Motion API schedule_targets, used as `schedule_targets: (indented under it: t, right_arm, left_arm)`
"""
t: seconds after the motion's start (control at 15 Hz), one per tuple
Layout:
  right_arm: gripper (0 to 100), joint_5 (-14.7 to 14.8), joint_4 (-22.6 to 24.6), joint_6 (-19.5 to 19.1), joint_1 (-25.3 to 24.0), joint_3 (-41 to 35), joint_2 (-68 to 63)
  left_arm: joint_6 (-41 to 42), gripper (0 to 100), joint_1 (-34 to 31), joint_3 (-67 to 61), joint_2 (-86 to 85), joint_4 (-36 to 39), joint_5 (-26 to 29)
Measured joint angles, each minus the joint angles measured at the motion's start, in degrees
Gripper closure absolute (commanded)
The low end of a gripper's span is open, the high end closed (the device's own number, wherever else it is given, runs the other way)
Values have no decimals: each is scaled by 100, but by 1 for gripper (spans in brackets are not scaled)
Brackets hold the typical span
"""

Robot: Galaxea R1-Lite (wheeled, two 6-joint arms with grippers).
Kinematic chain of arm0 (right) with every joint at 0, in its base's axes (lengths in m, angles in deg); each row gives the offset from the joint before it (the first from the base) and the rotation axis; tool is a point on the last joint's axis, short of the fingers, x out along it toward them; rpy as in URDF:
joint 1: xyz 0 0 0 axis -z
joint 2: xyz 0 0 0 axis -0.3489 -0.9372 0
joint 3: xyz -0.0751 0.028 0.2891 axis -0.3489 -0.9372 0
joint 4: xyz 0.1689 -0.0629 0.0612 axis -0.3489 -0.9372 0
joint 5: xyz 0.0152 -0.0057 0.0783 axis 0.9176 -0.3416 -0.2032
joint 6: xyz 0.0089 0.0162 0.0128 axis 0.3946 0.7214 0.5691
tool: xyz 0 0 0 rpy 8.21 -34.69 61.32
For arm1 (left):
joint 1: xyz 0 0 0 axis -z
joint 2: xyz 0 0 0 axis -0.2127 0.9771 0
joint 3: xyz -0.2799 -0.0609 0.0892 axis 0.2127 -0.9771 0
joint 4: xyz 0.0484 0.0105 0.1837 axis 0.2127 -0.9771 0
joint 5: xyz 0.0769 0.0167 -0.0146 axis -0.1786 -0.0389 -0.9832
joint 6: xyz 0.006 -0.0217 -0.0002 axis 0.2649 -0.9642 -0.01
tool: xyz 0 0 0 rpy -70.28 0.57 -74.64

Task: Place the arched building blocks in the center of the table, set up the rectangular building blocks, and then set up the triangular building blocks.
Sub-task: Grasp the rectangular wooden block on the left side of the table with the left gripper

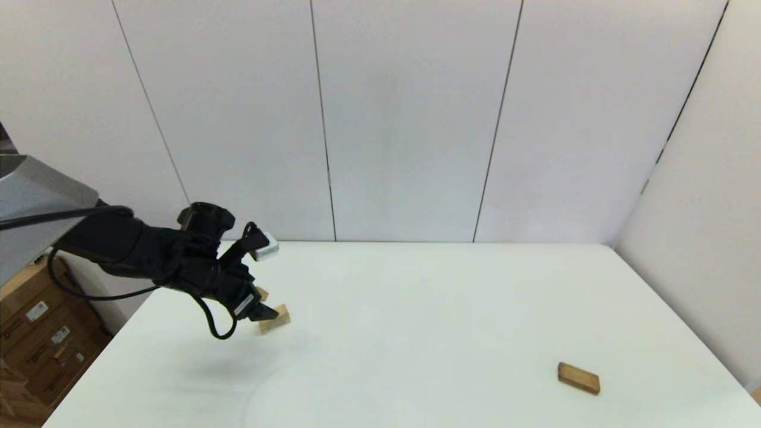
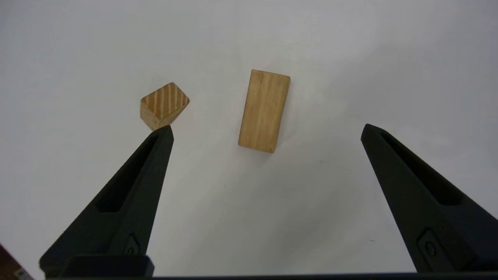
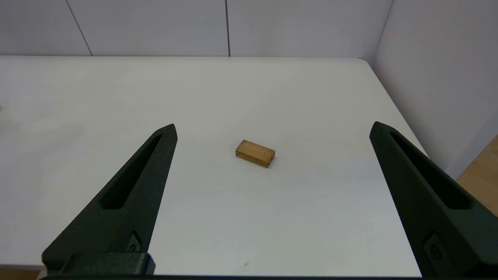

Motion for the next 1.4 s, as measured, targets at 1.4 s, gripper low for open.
schedule_targets:
  t: [1.4]
  right_arm:
    - [0,0,0,-2,0,5,0]
  left_arm:
    - [714,0,187,1018,1235,-983,-5]
